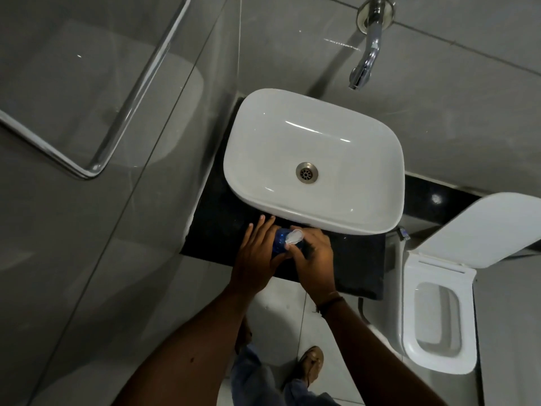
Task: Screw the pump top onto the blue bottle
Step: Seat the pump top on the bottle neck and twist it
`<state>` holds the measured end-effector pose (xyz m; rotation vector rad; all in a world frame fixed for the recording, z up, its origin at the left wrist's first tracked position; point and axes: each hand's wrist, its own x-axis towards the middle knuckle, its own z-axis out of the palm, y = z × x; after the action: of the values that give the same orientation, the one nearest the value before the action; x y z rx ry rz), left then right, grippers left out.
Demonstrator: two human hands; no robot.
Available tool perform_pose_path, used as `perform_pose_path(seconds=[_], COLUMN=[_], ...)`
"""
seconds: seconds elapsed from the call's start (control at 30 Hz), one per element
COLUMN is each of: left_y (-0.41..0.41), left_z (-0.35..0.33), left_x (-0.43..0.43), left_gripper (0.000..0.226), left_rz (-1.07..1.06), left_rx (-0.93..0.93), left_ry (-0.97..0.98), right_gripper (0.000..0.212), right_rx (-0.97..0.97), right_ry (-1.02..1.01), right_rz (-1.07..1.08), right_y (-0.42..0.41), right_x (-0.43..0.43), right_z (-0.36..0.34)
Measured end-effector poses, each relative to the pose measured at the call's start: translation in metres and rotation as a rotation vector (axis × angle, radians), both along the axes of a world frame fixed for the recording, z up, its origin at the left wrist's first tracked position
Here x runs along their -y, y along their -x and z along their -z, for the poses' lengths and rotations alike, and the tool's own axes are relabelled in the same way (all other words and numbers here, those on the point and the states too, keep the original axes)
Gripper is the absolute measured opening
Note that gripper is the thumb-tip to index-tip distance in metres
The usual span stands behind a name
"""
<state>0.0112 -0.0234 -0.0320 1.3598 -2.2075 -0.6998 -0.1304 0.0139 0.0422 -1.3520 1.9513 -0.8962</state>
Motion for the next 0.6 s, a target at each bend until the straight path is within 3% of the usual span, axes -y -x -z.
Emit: perform_pose_path(seconds=[0.2,0.3,0.43,0.53,0.6], left_y=[-0.001,-0.001,-0.002,-0.002,-0.002], left_z=[0.006,0.008,0.013,0.011,0.009], left_x=[0.000,-0.001,0.000,0.000,0.001], left_gripper=[0.080,0.076,0.061,0.069,0.075], left_rz=[0.006,0.001,0.020,0.014,0.005], left_rx=[0.005,-0.020,0.029,0.000,-0.015], left_ry=[0.023,0.034,0.039,0.033,0.025], right_gripper=[0.025,0.045,0.076,0.049,0.048], right_rx=[-0.150,-0.172,-0.084,-0.122,-0.100], right_ry=[0.006,-0.045,-0.115,-0.075,-0.055], right_rz=[0.063,0.124,-0.013,0.103,0.139], right_y=[0.001,0.006,0.004,0.002,0.005], right_x=[-0.004,-0.009,-0.012,-0.010,-0.009], right_z=[-0.007,-0.008,-0.007,-0.007,-0.007])
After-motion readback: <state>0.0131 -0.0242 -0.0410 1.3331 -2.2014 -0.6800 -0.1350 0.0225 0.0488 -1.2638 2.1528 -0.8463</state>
